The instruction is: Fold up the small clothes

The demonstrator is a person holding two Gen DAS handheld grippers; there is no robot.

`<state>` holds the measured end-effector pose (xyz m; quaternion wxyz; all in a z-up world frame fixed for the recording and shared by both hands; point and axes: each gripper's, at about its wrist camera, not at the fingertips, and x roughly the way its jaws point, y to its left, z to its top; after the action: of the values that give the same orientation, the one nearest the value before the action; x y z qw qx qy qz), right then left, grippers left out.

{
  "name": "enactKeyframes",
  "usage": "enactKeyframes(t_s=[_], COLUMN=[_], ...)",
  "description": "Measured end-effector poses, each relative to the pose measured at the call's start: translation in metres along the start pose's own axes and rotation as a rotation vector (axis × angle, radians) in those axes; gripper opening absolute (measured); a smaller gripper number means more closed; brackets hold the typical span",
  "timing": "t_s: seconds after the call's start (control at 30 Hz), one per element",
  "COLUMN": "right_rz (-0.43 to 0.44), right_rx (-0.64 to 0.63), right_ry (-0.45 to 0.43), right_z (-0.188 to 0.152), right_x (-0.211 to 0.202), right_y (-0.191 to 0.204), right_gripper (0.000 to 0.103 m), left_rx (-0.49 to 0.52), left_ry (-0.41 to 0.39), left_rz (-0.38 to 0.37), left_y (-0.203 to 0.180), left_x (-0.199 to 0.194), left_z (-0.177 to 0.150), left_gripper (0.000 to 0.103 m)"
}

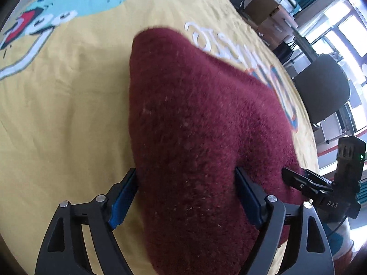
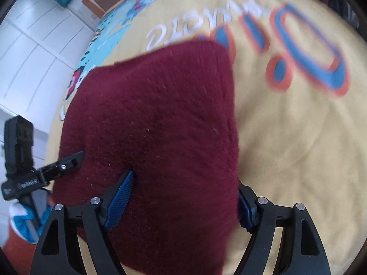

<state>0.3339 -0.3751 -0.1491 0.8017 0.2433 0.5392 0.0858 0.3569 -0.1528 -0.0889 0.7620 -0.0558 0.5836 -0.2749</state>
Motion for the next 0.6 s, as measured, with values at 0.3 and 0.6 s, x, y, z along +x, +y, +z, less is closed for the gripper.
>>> enactKeyframes(t_s=[0.3,0.6], right_rz=[0.096,0.138], right_rx=[-0.022,-0.067], right_ry=[0.042,-0.1], right_z=[0.005,0.006], right_x=[0.008,-0.028], right_y=[0.0,0.03], right_gripper=[0.06,0.044], left_rx=[0.028,0.114], left_ry=[0.028,-0.051], left_rz=[0.007,-0.039], left_y=[-0.001,-0.002], left_x=[0.005,-0.02], left_z=[-0.002,-0.009], left_gripper=[0.077,0.048])
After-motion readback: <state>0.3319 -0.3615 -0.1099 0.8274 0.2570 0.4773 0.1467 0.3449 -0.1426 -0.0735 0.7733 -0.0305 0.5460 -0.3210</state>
